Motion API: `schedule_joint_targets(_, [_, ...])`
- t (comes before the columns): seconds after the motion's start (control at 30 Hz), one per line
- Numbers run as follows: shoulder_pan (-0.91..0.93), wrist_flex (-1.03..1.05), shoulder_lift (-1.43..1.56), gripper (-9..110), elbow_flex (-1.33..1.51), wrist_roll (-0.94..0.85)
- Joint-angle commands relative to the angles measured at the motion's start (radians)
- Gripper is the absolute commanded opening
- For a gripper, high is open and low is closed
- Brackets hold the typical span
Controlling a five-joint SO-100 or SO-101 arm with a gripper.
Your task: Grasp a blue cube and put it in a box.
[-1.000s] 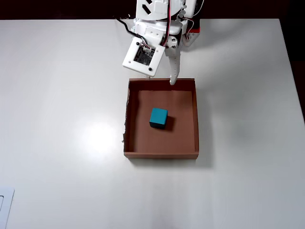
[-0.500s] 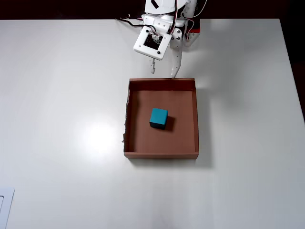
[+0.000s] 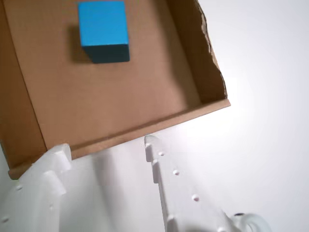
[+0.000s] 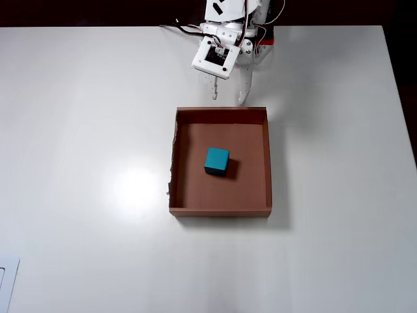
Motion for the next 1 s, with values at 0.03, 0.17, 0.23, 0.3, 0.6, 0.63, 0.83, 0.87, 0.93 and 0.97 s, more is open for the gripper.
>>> schedule_joint_targets(0.03, [0.003, -0.026, 0.014, 18, 0.003, -0.009])
schedule_joint_targets(0.17, [0.012, -0.086, 0.014, 18, 0.058, -0.009])
schedule_joint_targets(0.23, [0.017, -0.117, 0.014, 18, 0.094, -0.009])
schedule_joint_targets(0.3, [0.017, -0.13, 0.014, 18, 0.115, -0.009])
schedule_joint_targets(0.6, [-0.028, -0.101, 0.015, 18, 0.141, 0.02])
schedule_joint_targets(0.63, [-0.035, -0.091, 0.015, 18, 0.143, 0.021])
schedule_joint_targets(0.83, [-0.06, -0.043, 0.015, 18, 0.143, 0.023])
schedule_joint_targets(0.87, [-0.061, -0.038, 0.015, 18, 0.143, 0.023])
schedule_joint_targets(0.93, [-0.066, -0.025, 0.015, 18, 0.143, 0.023])
schedule_joint_targets(0.97, [-0.071, -0.012, 0.015, 18, 0.143, 0.023])
